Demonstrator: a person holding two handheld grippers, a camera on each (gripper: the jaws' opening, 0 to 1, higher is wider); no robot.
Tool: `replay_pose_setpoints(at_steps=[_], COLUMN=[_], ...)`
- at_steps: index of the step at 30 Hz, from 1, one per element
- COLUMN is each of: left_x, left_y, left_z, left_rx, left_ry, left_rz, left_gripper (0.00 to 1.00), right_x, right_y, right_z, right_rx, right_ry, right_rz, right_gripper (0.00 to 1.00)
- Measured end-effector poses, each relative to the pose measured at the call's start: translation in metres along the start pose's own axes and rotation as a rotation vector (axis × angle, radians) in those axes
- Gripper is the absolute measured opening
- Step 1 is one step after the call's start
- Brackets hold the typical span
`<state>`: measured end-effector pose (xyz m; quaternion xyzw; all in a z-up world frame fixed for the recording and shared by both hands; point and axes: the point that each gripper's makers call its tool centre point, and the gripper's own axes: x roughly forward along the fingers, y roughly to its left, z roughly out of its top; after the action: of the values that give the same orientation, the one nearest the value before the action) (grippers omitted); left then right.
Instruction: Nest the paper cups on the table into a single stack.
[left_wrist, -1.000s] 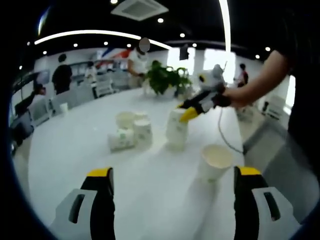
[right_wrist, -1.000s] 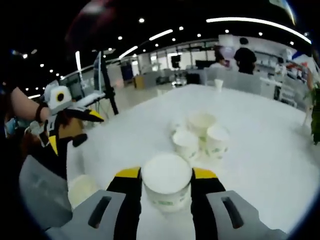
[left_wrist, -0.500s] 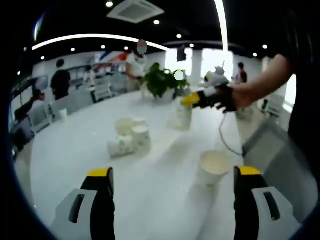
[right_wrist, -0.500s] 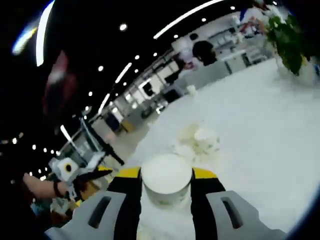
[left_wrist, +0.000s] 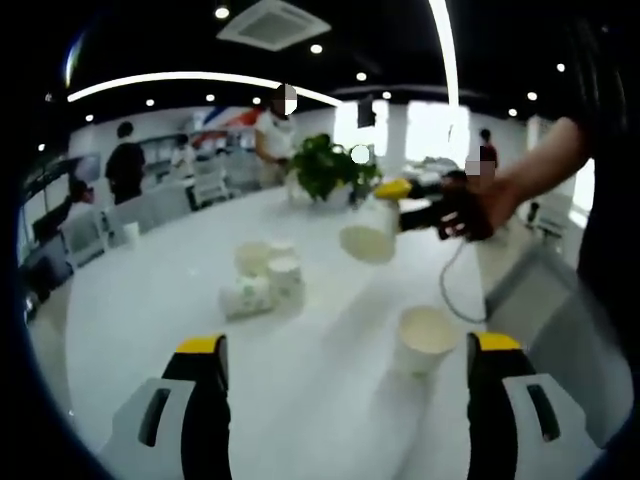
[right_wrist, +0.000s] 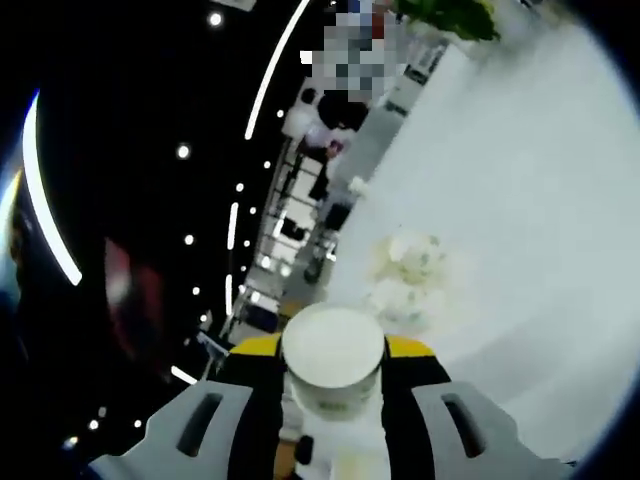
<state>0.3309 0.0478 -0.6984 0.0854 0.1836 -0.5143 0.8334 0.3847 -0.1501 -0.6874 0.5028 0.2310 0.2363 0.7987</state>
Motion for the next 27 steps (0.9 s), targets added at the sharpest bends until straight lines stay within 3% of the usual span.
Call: replay_pose_setpoints(at_steps=[4,8,13,14,16,22,27], left_x=[0.001,0.002,0.002,0.002,0.002,0.003,0.005], left_y=[0.000,-0.002,-0.001,0.000,0.006,0.007,0.003], left_z=[0.000,0.003,0.010,0.012,0.026,0.033,0.040], left_rx=[0.001,0.007,0.022,0.023,0.027,0.051,0.089], left_ry=[-0.002,-0.004,-0.020,-0.026,-0.057,-0.073,-0.087], left_rz=[0.000,0.000,0.006,0.009,0.027,0.035,0.045], left_gripper=[1.00,0.99,0.98,0.97,0.96,0.92,0.84], right_x=[0.000,0.001,-0.001,-0.001,-0.003,-0.004,-0.005], right_y=[0.010,0.034,0.060,0.076,0.085,0.091,0.095], right_z=[-0.004,-0.009,-0.021,-0.028,-0.032,-0.040,-0.048], right_rx=[-0.018,-0.212,-0.345,-0.376,-0.367,-0.364,-0.341], right_ry=[0.012,0.050,0.106,0.135,0.146,0.169,0.188], right_rz=[0.022,0.091,0.163,0.200,0.226,0.242,0.259], right_gripper=[0.34,0.34,0.34,0.34,0.34,0.34,0.34])
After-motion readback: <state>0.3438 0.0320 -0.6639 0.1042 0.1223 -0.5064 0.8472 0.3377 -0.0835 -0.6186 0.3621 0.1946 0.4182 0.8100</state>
